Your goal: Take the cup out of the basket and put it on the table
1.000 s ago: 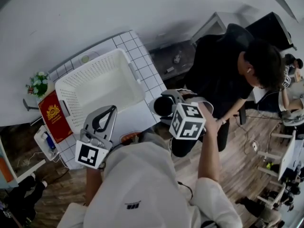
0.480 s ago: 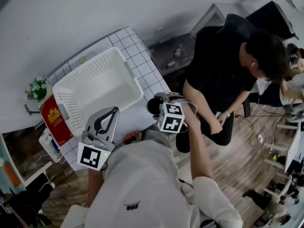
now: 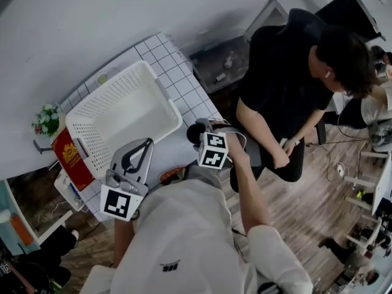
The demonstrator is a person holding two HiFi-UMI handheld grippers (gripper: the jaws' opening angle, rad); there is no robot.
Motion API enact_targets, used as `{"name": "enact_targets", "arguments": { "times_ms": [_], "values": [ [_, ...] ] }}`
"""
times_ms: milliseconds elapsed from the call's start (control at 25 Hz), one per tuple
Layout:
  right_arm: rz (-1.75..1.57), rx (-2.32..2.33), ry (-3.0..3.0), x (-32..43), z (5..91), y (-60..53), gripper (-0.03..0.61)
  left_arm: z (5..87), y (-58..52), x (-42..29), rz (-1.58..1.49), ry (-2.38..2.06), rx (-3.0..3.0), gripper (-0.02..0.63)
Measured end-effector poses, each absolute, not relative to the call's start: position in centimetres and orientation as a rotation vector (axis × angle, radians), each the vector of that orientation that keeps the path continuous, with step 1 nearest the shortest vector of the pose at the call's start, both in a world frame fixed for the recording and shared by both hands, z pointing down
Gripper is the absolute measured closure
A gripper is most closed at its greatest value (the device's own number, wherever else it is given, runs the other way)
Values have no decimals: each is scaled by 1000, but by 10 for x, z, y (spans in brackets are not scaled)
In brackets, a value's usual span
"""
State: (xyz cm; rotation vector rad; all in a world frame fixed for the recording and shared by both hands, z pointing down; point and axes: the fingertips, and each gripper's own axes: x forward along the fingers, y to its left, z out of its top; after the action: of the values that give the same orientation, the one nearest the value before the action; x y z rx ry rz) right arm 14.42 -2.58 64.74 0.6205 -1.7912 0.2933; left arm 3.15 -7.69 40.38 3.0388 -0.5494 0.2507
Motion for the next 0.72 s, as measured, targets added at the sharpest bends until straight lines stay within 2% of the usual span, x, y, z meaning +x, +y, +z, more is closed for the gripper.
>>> {"name": "enact_targets", "arguments": {
  "times_ms": [720],
  "values": [
    [246,606,-1764,140,651,-27,199,406,-78,34,245,-544,3040,603]
  ]
}}
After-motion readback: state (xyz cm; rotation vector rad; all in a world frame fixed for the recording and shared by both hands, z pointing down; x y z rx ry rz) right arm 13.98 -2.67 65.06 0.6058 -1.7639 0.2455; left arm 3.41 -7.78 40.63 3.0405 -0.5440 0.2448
